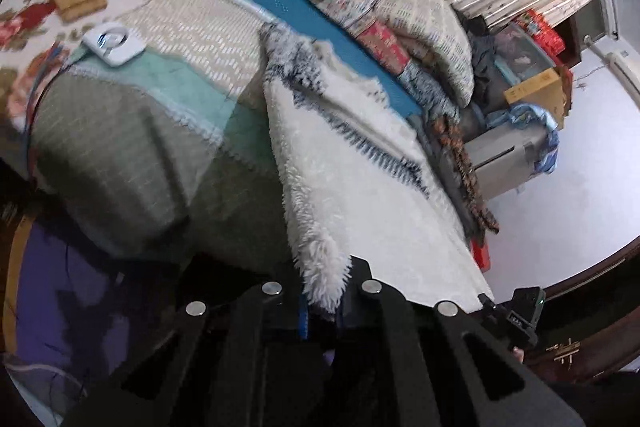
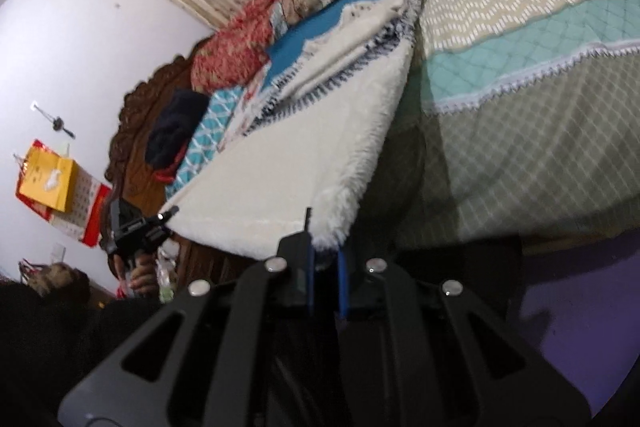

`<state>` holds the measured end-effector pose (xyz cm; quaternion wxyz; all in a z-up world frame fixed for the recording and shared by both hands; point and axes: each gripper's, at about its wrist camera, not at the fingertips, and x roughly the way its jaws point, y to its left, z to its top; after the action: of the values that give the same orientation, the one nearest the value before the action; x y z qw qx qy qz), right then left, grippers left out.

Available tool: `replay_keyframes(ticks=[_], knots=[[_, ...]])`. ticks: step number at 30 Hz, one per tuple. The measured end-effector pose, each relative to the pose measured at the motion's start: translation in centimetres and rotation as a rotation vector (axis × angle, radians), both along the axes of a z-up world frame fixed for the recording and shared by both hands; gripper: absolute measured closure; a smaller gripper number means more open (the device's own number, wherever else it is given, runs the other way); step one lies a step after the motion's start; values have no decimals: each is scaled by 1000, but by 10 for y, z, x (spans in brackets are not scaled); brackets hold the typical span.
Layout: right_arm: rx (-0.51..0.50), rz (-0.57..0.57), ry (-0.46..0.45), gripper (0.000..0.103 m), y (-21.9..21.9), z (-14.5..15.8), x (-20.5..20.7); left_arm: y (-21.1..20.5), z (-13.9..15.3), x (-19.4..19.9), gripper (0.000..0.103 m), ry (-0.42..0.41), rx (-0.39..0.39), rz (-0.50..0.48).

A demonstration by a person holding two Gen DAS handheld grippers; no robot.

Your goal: Fold large clothes

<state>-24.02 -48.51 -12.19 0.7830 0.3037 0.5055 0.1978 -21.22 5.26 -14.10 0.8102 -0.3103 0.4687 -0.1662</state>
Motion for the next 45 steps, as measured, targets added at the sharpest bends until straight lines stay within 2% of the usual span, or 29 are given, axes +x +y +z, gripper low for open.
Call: replay_keyframes(ticks=[3,6,12,14,17,19,22,24,25,28,30,32,34,35,39,41,43,44,45], knots=[[-28,2,88,95,2,-20,-5,1,-23,-2,13,78,-15,2],[-21,4,103,95,5,-26,5,4,-37,6,13,125,-48,25],[38,-18,41,95,2,-11,52,10,-14,45,13,115,-158,71],[72,-52,33,95,-7,-13,79,14,-8,68,13,137,-209,96],[110,-94,37,94,-19,-19,118,10,-14,113,13,202,-249,133],[106,-112,48,94,-25,-27,147,5,-18,143,13,234,-227,147],[121,-157,98,94,-40,-55,196,0,-31,192,13,298,-168,163],[134,-199,138,93,-50,-79,224,-3,-44,223,14,335,-117,180],[125,-239,166,91,-52,-93,237,-7,-51,241,14,347,-67,187],[163,-319,229,86,-58,-129,256,-13,-70,270,17,368,40,191],[208,-352,222,86,-61,-138,258,-18,-89,285,19,394,95,186],[235,-370,180,76,-64,-134,255,-20,-104,292,19,410,105,185],[222,-392,118,42,-65,-121,245,-20,-104,293,19,395,106,184],[181,-401,75,40,-65,-108,237,-21,-103,294,19,389,110,176],[-67,-306,-110,46,-38,-51,220,-21,-91,291,20,373,111,160],[-103,-196,-154,51,-10,-37,217,-23,-83,286,22,353,90,155],[-122,-24,-137,60,30,-38,223,-21,-76,282,26,342,45,155],[-144,88,-99,63,58,-46,227,-21,-73,280,29,339,13,155],[-160,164,-67,71,77,-54,230,-20,-70,279,30,335,-13,156]])
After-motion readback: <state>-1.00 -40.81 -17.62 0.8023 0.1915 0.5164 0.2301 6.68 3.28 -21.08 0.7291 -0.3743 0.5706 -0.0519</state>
